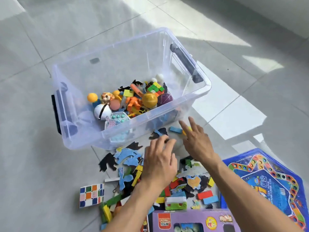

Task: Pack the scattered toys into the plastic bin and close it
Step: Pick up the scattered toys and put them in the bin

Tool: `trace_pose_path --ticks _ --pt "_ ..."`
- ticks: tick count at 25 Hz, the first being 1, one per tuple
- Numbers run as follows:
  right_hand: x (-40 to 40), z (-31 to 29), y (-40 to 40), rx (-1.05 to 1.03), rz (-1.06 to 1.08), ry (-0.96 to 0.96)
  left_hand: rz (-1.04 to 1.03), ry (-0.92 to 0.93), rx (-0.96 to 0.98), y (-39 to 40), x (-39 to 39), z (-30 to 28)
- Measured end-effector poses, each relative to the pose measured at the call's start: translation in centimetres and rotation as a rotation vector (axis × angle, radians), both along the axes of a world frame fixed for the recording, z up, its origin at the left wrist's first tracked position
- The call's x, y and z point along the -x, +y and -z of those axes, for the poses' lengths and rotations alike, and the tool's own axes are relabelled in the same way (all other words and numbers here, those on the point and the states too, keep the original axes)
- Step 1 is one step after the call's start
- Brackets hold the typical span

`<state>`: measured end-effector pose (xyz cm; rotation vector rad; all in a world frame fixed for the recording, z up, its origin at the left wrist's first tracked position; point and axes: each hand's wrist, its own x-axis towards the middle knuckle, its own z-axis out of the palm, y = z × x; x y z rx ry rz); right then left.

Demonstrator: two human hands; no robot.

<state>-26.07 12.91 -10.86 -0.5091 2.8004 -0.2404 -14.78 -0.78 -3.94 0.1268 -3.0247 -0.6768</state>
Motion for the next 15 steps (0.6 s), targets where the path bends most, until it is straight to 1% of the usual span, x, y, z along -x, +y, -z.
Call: trace_pose_path --ticks 1,2,3,4,5,7,9,10,12,14,15 --pt "0.8 1.0 0.0 -0.046 -0.068 0.006 0.009 -0.202 0.042 -0.3 1.2 2.0" --pt "1.1 1.7 0.0 -0.065 -0.106 0.022 0.023 -0.354 0.08 -1.0 2.5 3.7" --pt "1.0 2.2 0.2 -0.058 -0.116 0.056 0.039 -0.441 0.121 -1.7 3.5 5.1" --pt "0.2 2.5 0.4 -0.035 -0.101 0.103 0.053 -0.474 0.151 -2.4 4.2 6.4" --pt "-0.8 2.8 0.7 -0.001 -0.073 0.149 0.064 -0.468 0.175 -3.0 4.5 7.4" --pt "-3.4 3.1 1.1 0.053 -0.049 0.191 0.051 -0.374 0.198 -3.4 4.1 8.9" --pt "-5.9 3.1 1.0 0.106 -0.046 0.148 0.063 -0.264 0.213 -2.9 2.9 9.4" --pt "-7.0 2.9 1.0 0.159 -0.011 0.116 0.084 -0.232 0.201 -2.6 2.1 9.3" --pt "-8.6 0.9 0.6 0.372 0.166 0.072 0.07 -0.194 0.078 -2.2 0.7 9.0" --pt "-9.0 -3.6 -0.2 0.67 0.37 0.085 -0.086 -0.165 -0.132 -2.1 -0.2 7.1" --pt "-8.7 -7.0 -1.0 0.819 0.415 0.109 -0.196 -0.125 -0.221 -2.1 -0.9 5.4"
